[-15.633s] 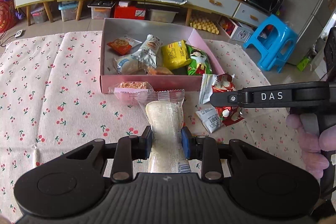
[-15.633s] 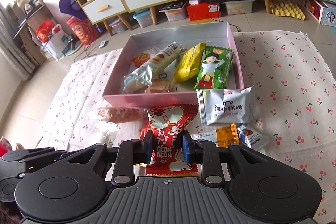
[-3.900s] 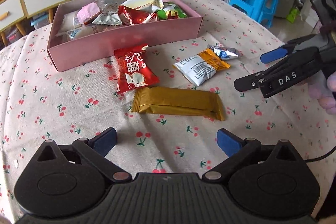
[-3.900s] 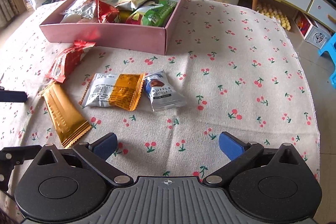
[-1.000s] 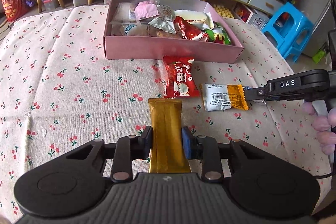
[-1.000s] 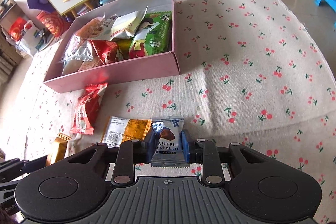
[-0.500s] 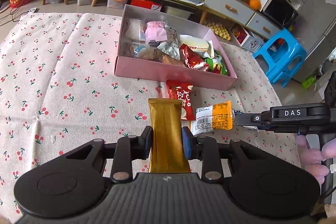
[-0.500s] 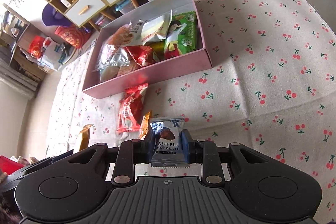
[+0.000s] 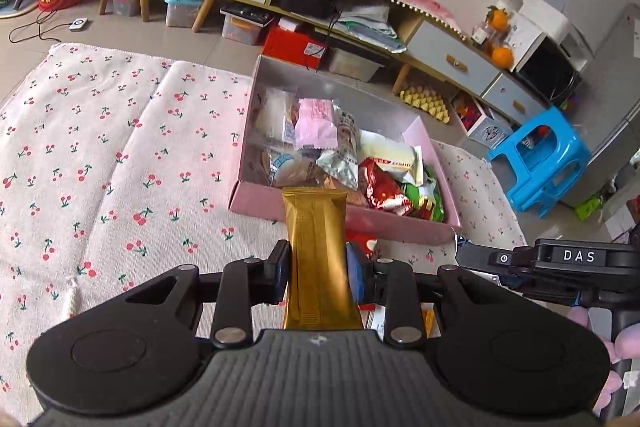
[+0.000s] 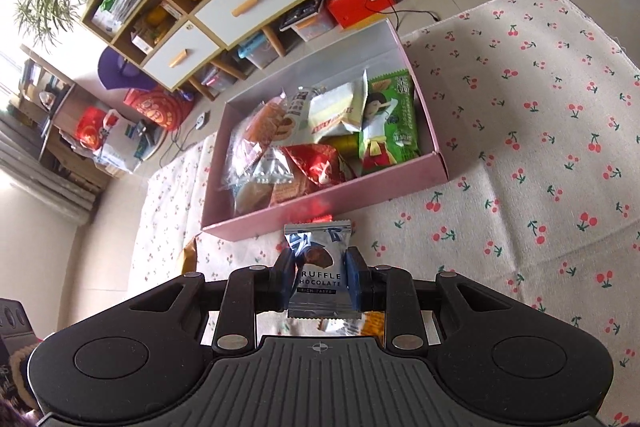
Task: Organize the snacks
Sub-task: 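Carry the gold bar and truffle packet over the pink box and open both grippers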
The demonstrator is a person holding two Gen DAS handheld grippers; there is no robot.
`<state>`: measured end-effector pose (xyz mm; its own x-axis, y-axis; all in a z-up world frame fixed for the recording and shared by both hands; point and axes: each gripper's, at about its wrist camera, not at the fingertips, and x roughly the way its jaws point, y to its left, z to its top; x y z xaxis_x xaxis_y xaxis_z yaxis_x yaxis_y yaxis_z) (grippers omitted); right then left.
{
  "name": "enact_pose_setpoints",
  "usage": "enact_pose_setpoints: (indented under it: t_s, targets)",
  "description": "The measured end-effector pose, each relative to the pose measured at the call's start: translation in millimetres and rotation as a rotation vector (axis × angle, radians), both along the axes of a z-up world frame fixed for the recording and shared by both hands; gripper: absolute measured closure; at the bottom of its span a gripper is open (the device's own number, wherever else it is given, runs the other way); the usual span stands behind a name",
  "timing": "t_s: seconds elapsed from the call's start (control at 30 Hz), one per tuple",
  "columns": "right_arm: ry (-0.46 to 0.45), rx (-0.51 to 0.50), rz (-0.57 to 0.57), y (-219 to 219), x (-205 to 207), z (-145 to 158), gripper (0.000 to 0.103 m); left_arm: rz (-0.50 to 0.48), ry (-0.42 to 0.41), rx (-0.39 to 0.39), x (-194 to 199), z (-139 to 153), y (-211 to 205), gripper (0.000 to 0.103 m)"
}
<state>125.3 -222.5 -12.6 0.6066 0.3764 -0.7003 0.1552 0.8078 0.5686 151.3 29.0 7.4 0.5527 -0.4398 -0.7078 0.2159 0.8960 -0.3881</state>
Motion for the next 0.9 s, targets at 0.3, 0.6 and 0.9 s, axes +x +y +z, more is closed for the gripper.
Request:
enact_pose_setpoints:
  t_s: [0.3,0.6,0.9]
  targets:
    - [-0.092,0.049,-0.095,-5,34,0,0.077,0.065,-0.093,-0.013,38,3,-12,0.076]
    - [-0.146,0.026,-0.142,-3,55,-18,0.077,0.080,-0.219,0.027,62,0,-19,0.076]
    - [-0.123,-0.086,-0.121,9,62,-32,0.077,0.076,-0.218,0.097,70,-17,-18,0.076]
